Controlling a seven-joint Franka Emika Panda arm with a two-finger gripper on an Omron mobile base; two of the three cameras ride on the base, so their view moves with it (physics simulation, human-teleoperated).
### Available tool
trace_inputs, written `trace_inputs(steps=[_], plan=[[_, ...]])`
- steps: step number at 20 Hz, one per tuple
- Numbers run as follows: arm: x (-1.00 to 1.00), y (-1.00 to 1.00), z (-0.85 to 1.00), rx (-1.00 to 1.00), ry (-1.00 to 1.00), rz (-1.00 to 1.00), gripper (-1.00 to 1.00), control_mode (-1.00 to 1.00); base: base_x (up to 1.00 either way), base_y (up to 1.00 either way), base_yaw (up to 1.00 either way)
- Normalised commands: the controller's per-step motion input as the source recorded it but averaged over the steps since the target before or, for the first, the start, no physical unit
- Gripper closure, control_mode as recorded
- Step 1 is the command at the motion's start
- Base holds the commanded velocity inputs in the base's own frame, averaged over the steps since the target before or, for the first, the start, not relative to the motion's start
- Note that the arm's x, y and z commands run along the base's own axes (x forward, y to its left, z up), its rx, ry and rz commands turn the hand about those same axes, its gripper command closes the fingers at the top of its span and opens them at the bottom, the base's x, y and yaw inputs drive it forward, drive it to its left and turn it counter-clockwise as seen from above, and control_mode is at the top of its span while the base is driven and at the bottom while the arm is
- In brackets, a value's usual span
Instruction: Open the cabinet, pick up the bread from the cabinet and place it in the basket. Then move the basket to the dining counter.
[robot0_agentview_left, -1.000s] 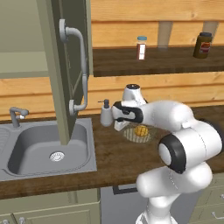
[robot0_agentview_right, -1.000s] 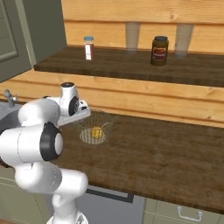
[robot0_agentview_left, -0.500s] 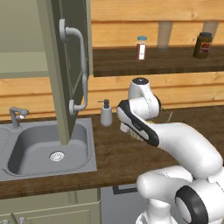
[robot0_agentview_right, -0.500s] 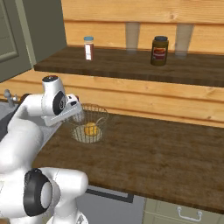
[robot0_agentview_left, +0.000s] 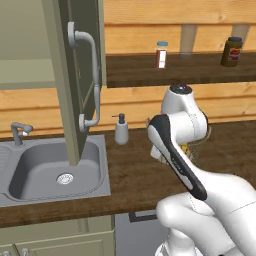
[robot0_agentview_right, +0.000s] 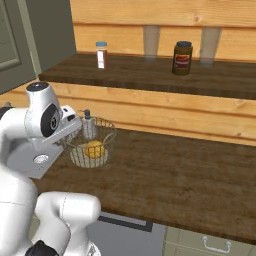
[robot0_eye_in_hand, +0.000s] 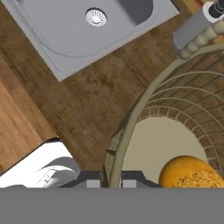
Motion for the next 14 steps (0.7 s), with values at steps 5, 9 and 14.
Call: trace_inputs(steps=[5, 9, 14], plan=[[-0.49, 0.01, 0.16, -0.06, 0.00, 0.07, 1.00, -1.00, 0.00, 0.00, 0.00], [0.00, 0.00, 0.00, 0.00, 0.00, 0.00, 1.00, -1.00, 0.00, 0.00, 0.00], [-0.08, 0.00, 0.00, 0.00, 0.00, 0.00, 1.00, -1.00, 0.00, 0.00, 0.00]])
